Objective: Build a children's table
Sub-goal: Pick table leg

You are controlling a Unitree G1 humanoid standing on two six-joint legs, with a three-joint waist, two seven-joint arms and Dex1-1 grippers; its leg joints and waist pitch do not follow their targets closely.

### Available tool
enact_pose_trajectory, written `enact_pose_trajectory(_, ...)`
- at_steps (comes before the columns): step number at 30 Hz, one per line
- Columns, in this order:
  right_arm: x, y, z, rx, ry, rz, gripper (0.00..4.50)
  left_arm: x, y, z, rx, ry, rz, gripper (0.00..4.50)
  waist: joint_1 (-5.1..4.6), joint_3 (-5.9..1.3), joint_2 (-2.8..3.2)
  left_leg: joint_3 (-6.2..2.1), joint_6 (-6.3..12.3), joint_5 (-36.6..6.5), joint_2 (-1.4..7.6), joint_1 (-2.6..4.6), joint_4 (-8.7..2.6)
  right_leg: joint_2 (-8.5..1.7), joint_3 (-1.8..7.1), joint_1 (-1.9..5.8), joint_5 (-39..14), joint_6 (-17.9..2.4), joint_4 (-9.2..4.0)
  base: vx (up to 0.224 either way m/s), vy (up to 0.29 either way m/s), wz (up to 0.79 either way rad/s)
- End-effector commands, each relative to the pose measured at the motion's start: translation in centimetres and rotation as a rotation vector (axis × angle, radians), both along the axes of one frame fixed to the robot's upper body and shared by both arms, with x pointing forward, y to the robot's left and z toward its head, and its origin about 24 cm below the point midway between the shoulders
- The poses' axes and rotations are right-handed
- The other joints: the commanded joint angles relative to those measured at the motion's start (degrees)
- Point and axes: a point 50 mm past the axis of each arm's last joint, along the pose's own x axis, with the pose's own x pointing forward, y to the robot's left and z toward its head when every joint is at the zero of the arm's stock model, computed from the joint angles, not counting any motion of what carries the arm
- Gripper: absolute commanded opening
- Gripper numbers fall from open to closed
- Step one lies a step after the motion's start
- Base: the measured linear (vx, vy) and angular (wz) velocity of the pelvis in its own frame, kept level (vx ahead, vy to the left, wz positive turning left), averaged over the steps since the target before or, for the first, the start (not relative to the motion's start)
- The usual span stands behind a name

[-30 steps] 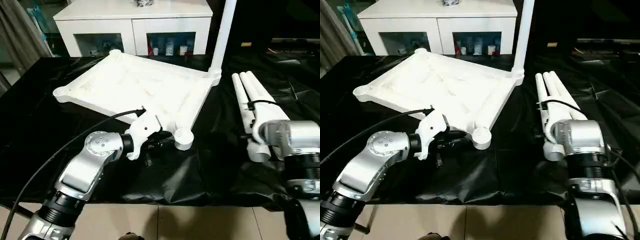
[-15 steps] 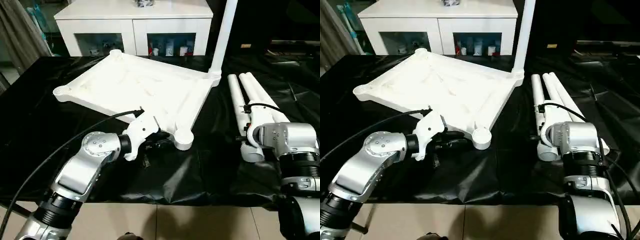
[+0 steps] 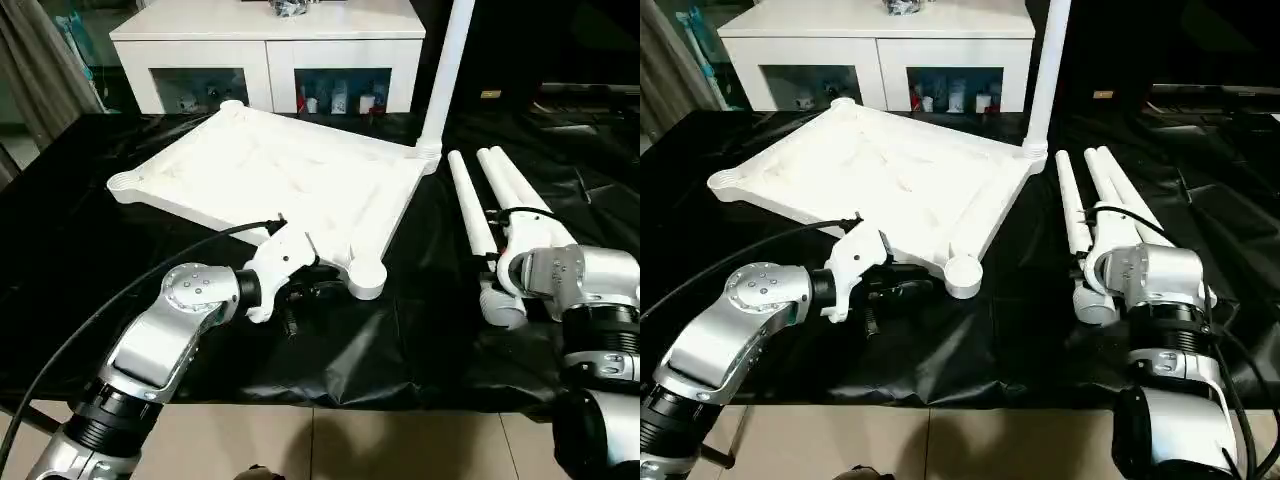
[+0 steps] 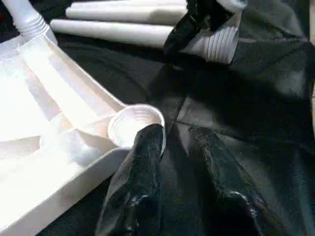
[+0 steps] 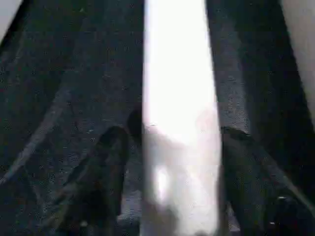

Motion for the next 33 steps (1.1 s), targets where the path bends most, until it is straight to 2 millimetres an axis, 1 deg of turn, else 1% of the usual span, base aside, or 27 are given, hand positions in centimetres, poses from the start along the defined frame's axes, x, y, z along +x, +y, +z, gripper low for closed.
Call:
enact_pose_trajectory(1, -0.4, 0.2, -0.9, 0.032, 0.043, -0.015, 2.5, 0.7, 0.1, 1.1, -0.026, -0.034, 0.031, 1.51, -0.07, -4.03, -0.55, -0.84, -2.73, -13.1, 1.89, 1.68, -3.93, -2.24, 1.68, 2.21, -10.2, -11.2, -4.21, 0.0, 0.0, 0.0)
enact_pose_trajectory(3, -0.4, 0.2, -1.1, 0.039, 0.044, -0.022, 2.29, 1.2, 0.2, 1.2, -0.041, -0.065, 0.09, 1.81, -0.15, -4.0, -0.54, -0.83, -2.75, -13.3, 1.85, 1.67, -3.94, -2.18, 1.68, 2.24, -10.2, -11.0, -4.33, 0.0, 0.0, 0.0)
enact_pose_trajectory(6, -0.6, 0.3, -1.2, 0.049, 0.037, -0.039, 2.06, 1.9, 0.2, 1.4, -0.118, -0.131, 0.189, 1.92, -0.19, -4.03, -0.5, -0.93, -2.67, -13.0, 1.81, 1.51, -3.92, -2.21, 1.67, 2.44, -9.9, -10.7, -4.4, 0.0, 0.0, 0.0)
enact_pose_trajectory(7, -0.6, 0.3, -1.2, 0.053, 0.032, -0.046, 2.0, 1.9, 0.1, 1.4, -0.146, -0.151, 0.204, 2.03, -0.14, -4.14, -0.22, -1.04, -2.65, -12.9, 1.9, 1.51, -3.95, -2.28, 1.61, 2.51, -9.6, -10.5, -4.38, 0.0, 0.0, 0.0)
enact_pose_trajectory(8, -0.6, 0.3, -1.1, 0.051, 0.022, -0.051, 1.97, 2.0, 0.0, 1.2, -0.139, -0.129, 0.215, 2.16, -0.14, -4.14, -0.22, -1.04, -2.65, -12.9, 1.9, 1.51, -3.95, -2.28, 1.61, 2.51, -9.6, -10.5, -4.38, 0.0, 0.0, 0.0)
enact_pose_trajectory(9, -0.6, 0.3, -1.1, 0.047, 0.014, -0.055, 1.9, 2.1, 0.0, 1.0, -0.12, -0.103, 0.226, 2.3, -0.16, -4.19, -0.43, -0.97, -2.51, -12.6, 1.86, 1.54, -3.93, -2.16, 1.6, 2.41, -9.1, -10.4, -4.28, 0.0, 0.0, 0.0)
enact_pose_trajectory(10, -0.5, 0.4, -0.9, 0.045, -0.008, -0.064, 1.88, 2.3, -0.1, 0.9, -0.125, -0.077, 0.245, 2.35, -0.12, -4.18, -0.07, -1.01, -2.58, -12.7, 1.85, 1.56, -3.94, -2.17, 1.59, 2.37, -9.2, -10.4, -4.22, 0.0, 0.0, 0.0)
enact_pose_trajectory(11, -0.5, 0.4, -0.8, 0.044, -0.011, -0.065, 1.88, 2.3, -0.1, 0.9, -0.13, -0.075, 0.248, 2.35, -0.17, -4.15, -0.05, -0.91, -2.62, -13.0, 1.83, 1.66, -3.95, -2.1, 1.62, 2.22, -9.4, -10.3, -4.35, 0.0, 0.0, 0.0)
enact_pose_trajectory(12, -0.5, 0.4, -0.6, 0.031, -0.036, -0.076, 1.88, 2.6, -0.3, 1.2, -0.185, -0.072, 0.282, 2.4, -0.25, -4.09, -0.1, -0.95, -2.73, -13.5, 1.82, 1.67, -3.98, -2.11, 1.62, 2.25, -9.9, -10.3, -4.5, 0.0, 0.0, 0.0)
enact_pose_trajectory(13, -0.4, 0.4, -0.3, 0.029, -0.066, -0.084, 1.87, 2.8, -0.3, 1.3, -0.204, -0.065, 0.305, 2.62, -0.09, -4.12, 0.57, -1.01, -3.07, -14.1, 1.85, 1.78, -3.95, -2.23, 1.63, 2.22, -10.3, -10.4, -4.48, 0.0, 0.0, 0.0)
enact_pose_trajectory(14, -0.3, 0.5, -0.1, 0.03, -0.092, -0.091, 1.86, 2.9, -0.3, 1.2, -0.209, -0.015, 0.313, 2.72, -0.25, -4.16, 0.16, -1.01, -3.32, -14.6, 1.89, 1.81, -4.03, -2.16, 1.59, 2.25, -10.3, -10.3, -4.48, 0.0, 0.0, 0.0)
enact_pose_trajectory(16, -0.1, 0.6, 0.8, 0.018, -0.188, -0.108, 1.86, 3.2, -0.5, 1.8, -0.274, -0.002, 0.333, 2.77, -0.19, -4.03, 0.42, -1.0, -3.28, -15.6, 1.72, 1.73, -4.08, -2.2, 1.6, 2.15, -11.2, -10.2, -4.71, 0.0, 0.0, 0.0)
enact_pose_trajectory(17, 0.0, 0.8, 1.4, 0.023, -0.269, -0.099, 1.86, 3.3, -0.6, 2.2, -0.302, -0.009, 0.331, 2.83, -0.17, -4.07, 0.3, -1.04, -3.16, -15.7, 1.79, 1.73, -4.11, -2.26, 1.59, 2.17, -11.6, -10.1, -4.84, 0.0, 0.0, 0.0)
enact_pose_trajectory(18, 0.2, 1.6, 3.2, 0.021, -0.473, -0.036, 1.86, 3.4, -0.9, 3.2, -0.368, -0.021, 0.316, 2.94, 0.01, -4.07, 0.68, -1.04, -2.66, -15.9, 1.88, 1.61, -4.06, -2.42, 1.62, 2.09, -11.3, -9.5, -5.05, 0.0, 0.0, 0.0)
enact_pose_trajectory(19, 0.2, 1.7, 3.4, 0.021, -0.494, -0.028, 1.86, 3.4, -0.9, 3.3, -0.375, -0.022, 0.313, 3.07, 0.08, -4.17, 0.51, -1.1, -2.31, -15.6, 1.93, 1.57, -4.03, -2.49, 1.6, 2.23, -10.8, -9.4, -4.96, 0.0, 0.0, 0.0)
enact_pose_trajectory(20, 0.1, 1.9, 3.8, 0.037, -0.537, -0.025, 1.86, 3.5, -1.1, 3.5, -0.402, -0.008, 0.311, 3.15, 0.02, -4.26, 0.33, -1.12, -1.24, -13.5, 1.82, 1.22, -3.98, -2.36, 1.54, 2.59, -9.0, -9.6, -4.61, 0.0, 0.0, 0.0)
enact_pose_trajectory(21, 0.0, 2.0, 4.1, 0.055, -0.569, -0.031, 1.86, 3.5, -1.3, 3.9, -0.431, 0.005, 0.301, 3.15, 0.08, -4.36, 0.58, -1.01, -0.21, -11.5, 1.77, 1.18, -3.76, -2.29, 1.54, 2.45, -7.7, -10.2, -4.41, 0.0, 0.0, 0.0)
enact_pose_trajectory(22, -0.1, 2.0, 4.5, 0.061, -0.608, -0.045, 1.86, 3.4, -1.7, 4.4, -0.465, 0.027, 0.276, 3.2, 0.12, -4.38, 0.75, -1.02, 0.19, -10.7, 1.75, 1.12, -3.71, -2.28, 1.52, 2.44, -7.3, -10.5, -4.31, 0.0, 0.0, 0.0)
enact_pose_trajectory(23, -0.3, 2.1, 4.8, 0.063, -0.646, -0.056, 1.86, 3.3, -2.0, 4.9, -0.498, 0.053, 0.261, 3.27, 0.15, -4.38, 0.72, -0.9, 0.47, -10.2, 1.75, 1.08, -3.65, -2.3, 1.53, 2.38, -7.1, -10.8, -4.29, 0.0, 0.0, 0.0)
enact_pose_trajectory(24, -0.7, 2.1, 5.2, 0.062, -0.706, -0.076, 1.86, 3.3, -2.6, 5.6, -0.546, 0.085, 0.232, 3.5, 0.16, -4.34, 0.76, -0.81, 0.84, -9.9, 1.74, 1.08, -3.56, -2.3, 1.54, 2.33, -7.4, -11.1, -4.31, 0.0, 0.0, 0.0)
enact_pose_trajectory(25, -0.9, 2.1, 5.4, 0.068, -0.74, -0.094, 1.86, 3.3, -2.8, 6.0, -0.576, 0.091, 0.217, 3.56, 0.23, -4.3, 0.21, -0.73, 1.39, -9.8, 1.75, 1.12, -3.56, -2.27, 1.53, 2.28, -8.1, -11.1, -4.51, 0.0, 0.0, 0.0)
enact_pose_trajectory(26, -1.2, 2.3, 5.9, 0.097, -0.79, -0.098, 1.86, 3.2, -3.1, 6.5, -0.62, 0.12, 0.198, 3.56, 0.25, -4.28, 0.53, -0.8, 1.84, -9.5, 1.75, 1.02, -3.59, -2.31, 1.5, 2.36, -8.4, -11.3, -4.4, 0.0, 0.0, 0.0)
enact_pose_trajectory(28, -1.5, 2.5, 6.2, 0.117, -0.824, -0.099, 1.86, 3.2, -3.2, 6.8, -0.65, 0.141, 0.185, 3.62, 0.11, -4.2, 0.68, -0.8, 2.24, -9.8, 1.67, 1.09, -3.61, -2.08, 1.4, 2.23, -9.2, -11.1, -4.6, 0.0, 0.0, 0.0)
enact_pose_trajectory(29, -2.1, 3.4, 7.0, 0.149, -0.902, -0.048, 1.86, 3.2, -3.5, 7.3, -0.69, 0.193, 0.156, 3.87, -0.02, -4.1, 0.82, -0.76, 2.07, -10.2, 1.65, 1.05, -3.67, -2.02, 1.39, 2.3, -9.9, -10.7, -4.65, 0.0, 0.0, 0.0)
enact_pose_trajectory(31, -3.1, 5.4, 7.5, 0.199, -0.964, 0.132, 1.86, 3.1, -4.0, 7.6, -0.726, 0.271, 0.114, 3.95, 0.04, -4.09, 0.78, -0.84, 2.4, -11.0, 1.67, 1.04, -3.74, -2.03, 1.35, 2.35, -10.7, -10.1, -4.87, 0.0, 0.0, 0.0)
enact_pose_trajectory(32, -3.2, 5.7, 7.5, 0.209, -0.967, 0.157, 1.86, 3.1, -4.1, 7.7, -0.729, 0.277, 0.11, 3.99, 0.1, -4.07, 0.83, -0.97, 2.72, -11.1, 1.69, 0.98, -3.81, -2.01, 1.31, 2.46, -10.8, -9.8, -4.96, 0.0, 0.0, 0.0)
enact_pose_trajectory(33, -3.7, 6.7, 7.5, 0.23, -0.974, 0.258, 1.86, 3.1, -4.2, 7.8, -0.738, 0.297, 0.099, 4.02, -0.1, -4.08, 0.8, -1.09, 2.87, -10.9, 1.72, 0.77, -3.91, -2.03, 1.27, 2.65, -10.7, -9.6, -4.92, 0.0, 0.0, 0.0)
